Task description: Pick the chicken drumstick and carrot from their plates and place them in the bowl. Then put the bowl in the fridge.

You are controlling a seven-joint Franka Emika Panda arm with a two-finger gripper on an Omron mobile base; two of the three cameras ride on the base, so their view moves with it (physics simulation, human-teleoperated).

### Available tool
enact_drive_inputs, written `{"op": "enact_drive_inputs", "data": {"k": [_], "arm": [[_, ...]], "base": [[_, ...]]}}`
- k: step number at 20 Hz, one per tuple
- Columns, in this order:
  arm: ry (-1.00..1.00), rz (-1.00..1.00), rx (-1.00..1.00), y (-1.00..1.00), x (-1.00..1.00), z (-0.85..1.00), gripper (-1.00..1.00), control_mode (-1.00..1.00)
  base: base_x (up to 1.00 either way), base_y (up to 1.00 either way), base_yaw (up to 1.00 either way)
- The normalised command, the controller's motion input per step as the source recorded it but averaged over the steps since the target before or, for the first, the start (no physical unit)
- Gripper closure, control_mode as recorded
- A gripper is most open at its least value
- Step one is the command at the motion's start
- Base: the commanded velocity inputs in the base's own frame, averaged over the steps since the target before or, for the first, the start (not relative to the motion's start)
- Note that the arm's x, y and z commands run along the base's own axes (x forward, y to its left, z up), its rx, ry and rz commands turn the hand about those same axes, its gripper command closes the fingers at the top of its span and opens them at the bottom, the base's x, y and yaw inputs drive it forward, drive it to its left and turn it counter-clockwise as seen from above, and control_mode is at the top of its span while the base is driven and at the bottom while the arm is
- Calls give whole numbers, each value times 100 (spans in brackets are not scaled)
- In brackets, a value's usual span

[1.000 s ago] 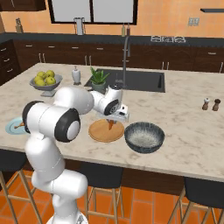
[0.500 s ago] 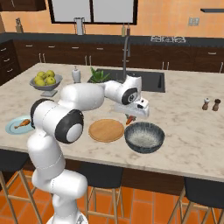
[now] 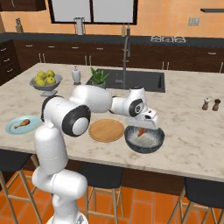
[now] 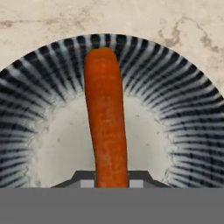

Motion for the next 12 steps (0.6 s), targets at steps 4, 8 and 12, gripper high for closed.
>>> {"op": "enact_drive_inputs", "data": {"k": [4, 8, 12], "arm": [[0, 0, 0, 0, 0, -5, -100, -100], [-2, 0, 5, 0, -30, 51, -100, -100], [0, 0, 5, 11, -66, 100, -100, -100]], "base": [[0, 0, 0], [0, 0, 0], [0, 0, 0]]}}
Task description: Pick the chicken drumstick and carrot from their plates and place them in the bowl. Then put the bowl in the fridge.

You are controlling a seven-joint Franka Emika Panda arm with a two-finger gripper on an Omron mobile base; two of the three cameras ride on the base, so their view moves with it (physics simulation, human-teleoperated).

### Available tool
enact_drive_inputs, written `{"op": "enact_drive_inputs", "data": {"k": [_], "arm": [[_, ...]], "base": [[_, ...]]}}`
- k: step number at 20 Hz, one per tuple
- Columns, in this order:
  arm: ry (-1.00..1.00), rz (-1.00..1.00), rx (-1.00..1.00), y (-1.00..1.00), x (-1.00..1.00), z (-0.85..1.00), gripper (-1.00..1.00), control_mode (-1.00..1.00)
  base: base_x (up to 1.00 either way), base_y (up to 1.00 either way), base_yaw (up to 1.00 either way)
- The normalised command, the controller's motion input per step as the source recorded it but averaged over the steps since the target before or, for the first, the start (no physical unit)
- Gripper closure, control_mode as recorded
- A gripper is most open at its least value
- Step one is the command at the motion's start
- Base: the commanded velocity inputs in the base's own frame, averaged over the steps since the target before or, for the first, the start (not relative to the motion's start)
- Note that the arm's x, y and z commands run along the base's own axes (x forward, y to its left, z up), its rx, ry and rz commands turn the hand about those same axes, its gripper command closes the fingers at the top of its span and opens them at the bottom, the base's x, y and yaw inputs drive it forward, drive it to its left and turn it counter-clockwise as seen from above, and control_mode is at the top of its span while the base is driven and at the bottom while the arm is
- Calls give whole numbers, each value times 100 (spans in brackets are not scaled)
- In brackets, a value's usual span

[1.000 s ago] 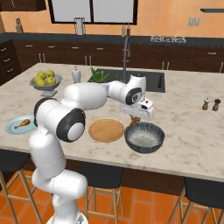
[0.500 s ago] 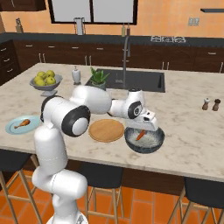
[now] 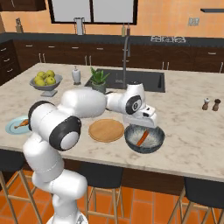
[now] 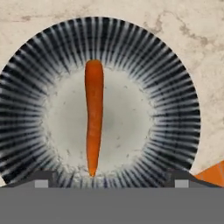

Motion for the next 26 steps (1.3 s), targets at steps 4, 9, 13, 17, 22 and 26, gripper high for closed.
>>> {"op": "enact_drive_inputs", "data": {"k": [4, 9, 13, 17, 22, 26], "arm": [[-2, 4, 0, 46, -93, 100, -100, -100], [-15, 7, 0, 91, -100, 100, -100, -100], [-35, 6, -1, 93, -97, 94, -100, -100], [-61, 12, -9, 79, -85, 1, -100, -100], [-18, 16, 0, 35, -25, -58, -100, -100], [0, 0, 0, 0, 0, 0, -100, 100]], "base": [[0, 0, 0], [0, 0, 0], [0, 0, 0], [0, 0, 0], [0, 0, 0], [-27, 98, 7]]}}
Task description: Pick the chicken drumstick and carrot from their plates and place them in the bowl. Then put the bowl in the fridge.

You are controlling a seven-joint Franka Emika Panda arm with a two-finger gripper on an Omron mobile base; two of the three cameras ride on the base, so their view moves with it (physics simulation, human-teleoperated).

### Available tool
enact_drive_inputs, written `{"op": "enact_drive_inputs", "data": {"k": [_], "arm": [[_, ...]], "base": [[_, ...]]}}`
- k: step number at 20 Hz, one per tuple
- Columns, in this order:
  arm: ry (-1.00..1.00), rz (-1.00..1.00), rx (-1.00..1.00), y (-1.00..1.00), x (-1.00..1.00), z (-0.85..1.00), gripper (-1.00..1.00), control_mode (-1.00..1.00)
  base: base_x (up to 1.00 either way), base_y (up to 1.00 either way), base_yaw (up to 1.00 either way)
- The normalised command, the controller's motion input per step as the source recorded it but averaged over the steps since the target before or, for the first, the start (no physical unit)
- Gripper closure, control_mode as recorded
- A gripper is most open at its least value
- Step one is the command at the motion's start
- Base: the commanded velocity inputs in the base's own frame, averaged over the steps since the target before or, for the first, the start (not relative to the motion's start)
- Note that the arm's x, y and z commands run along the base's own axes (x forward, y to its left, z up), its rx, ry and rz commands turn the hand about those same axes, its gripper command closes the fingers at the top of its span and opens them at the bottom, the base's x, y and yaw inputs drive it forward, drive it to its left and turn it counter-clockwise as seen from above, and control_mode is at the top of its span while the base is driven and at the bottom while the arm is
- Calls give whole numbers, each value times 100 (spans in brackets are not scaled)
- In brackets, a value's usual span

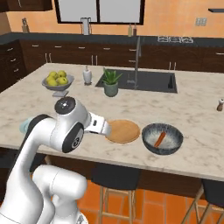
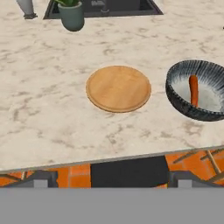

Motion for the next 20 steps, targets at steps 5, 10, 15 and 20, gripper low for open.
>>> {"op": "enact_drive_inputs", "data": {"k": [5, 10, 15, 20], "arm": [[0, 0, 0, 0, 0, 0, -100, 100], [0, 0, 0, 0, 0, 0, -100, 100], [13, -4, -2, 52, 46, -18, -100, -100], [27, -5, 0, 16, 100, -39, -100, -100]], "base": [[-1, 100, 0], [3, 100, 0], [7, 40, -2], [0, 0, 0]]}}
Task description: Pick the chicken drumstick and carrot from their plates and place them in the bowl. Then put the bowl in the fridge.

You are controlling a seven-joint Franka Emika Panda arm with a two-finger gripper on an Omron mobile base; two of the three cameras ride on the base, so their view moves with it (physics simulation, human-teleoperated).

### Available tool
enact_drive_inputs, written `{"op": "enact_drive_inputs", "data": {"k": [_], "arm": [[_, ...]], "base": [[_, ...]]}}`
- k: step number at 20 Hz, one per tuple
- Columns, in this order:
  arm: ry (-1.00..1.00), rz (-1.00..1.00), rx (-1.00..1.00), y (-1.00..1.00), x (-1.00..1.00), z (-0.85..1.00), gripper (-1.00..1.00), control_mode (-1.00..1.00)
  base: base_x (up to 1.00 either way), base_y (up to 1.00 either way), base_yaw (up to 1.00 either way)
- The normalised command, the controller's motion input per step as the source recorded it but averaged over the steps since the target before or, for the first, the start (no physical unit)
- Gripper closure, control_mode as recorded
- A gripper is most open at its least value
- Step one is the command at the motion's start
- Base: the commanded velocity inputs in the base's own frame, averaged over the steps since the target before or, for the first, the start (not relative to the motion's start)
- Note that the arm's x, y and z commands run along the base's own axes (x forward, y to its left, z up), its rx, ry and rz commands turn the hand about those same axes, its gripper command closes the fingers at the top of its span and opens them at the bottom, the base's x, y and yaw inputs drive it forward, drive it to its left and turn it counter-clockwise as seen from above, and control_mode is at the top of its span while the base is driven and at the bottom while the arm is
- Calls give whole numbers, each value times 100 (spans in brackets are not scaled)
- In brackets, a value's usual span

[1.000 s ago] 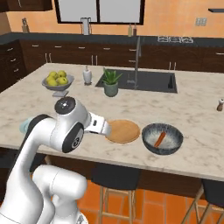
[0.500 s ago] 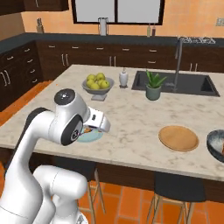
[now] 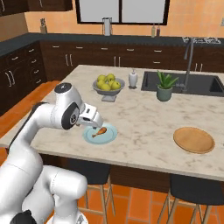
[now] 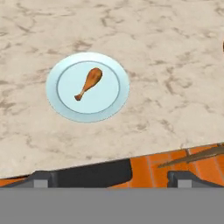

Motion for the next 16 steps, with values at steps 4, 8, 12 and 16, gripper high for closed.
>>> {"op": "enact_drive_inputs", "data": {"k": [4, 8, 12, 16], "arm": [[24, -3, 7, -2, 100, -50, -100, -100], [2, -1, 6, 1, 96, -76, -100, -100], [-2, -2, 1, 15, 83, -57, -100, -100], [0, -4, 0, 19, 67, -71, -100, -100]], "base": [[0, 0, 0], [0, 0, 0], [0, 0, 0], [0, 0, 0]]}}
